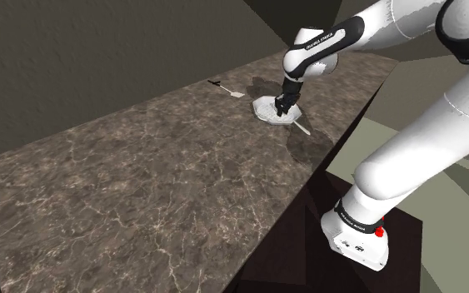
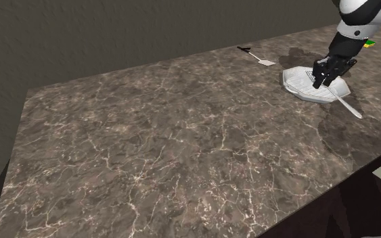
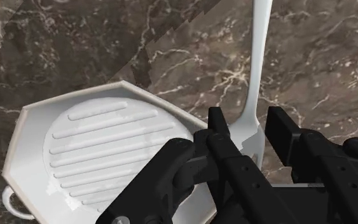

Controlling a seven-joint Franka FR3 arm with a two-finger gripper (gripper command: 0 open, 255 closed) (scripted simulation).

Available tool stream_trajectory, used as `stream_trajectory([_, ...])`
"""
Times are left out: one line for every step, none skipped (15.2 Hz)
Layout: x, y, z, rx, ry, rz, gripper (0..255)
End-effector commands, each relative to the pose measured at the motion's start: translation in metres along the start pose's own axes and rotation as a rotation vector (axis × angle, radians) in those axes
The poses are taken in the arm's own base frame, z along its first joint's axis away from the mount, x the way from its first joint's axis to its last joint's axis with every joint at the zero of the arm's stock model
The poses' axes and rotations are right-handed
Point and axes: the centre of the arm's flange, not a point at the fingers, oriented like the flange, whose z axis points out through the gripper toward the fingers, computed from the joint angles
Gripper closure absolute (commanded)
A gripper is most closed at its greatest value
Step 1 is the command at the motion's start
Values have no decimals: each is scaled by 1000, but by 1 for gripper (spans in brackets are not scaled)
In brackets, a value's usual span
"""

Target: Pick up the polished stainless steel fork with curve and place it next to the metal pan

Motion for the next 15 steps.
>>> stream_trajectory([-2, 28, 0, 0, 0, -2, 255])
stream_trajectory([-2, 41, 0, 0, 0, -2, 255])
stream_trajectory([-1, 55, 0, 0, 0, -2, 255])
stream_trajectory([-1, 68, -1, 0, 0, -2, 255])
stream_trajectory([-1, 81, -1, 0, 0, -2, 255])
stream_trajectory([0, 94, -1, 0, 0, -2, 255])
stream_trajectory([0, 107, -1, 0, 0, -2, 255])
stream_trajectory([1, 121, -2, 0, 0, -2, 255])
stream_trajectory([1, 134, -2, 0, 0, -2, 255])
stream_trajectory([1, 147, -2, 0, 0, -2, 255])
stream_trajectory([2, 160, -2, 0, 0, -2, 255])
stream_trajectory([2, 173, -3, 0, 0, -2, 255])
stream_trajectory([3, 187, -3, 0, 0, -2, 255])
stream_trajectory([3, 200, -3, 0, 0, -2, 255])
stream_trajectory([3, 213, -3, 0, 0, -2, 255])
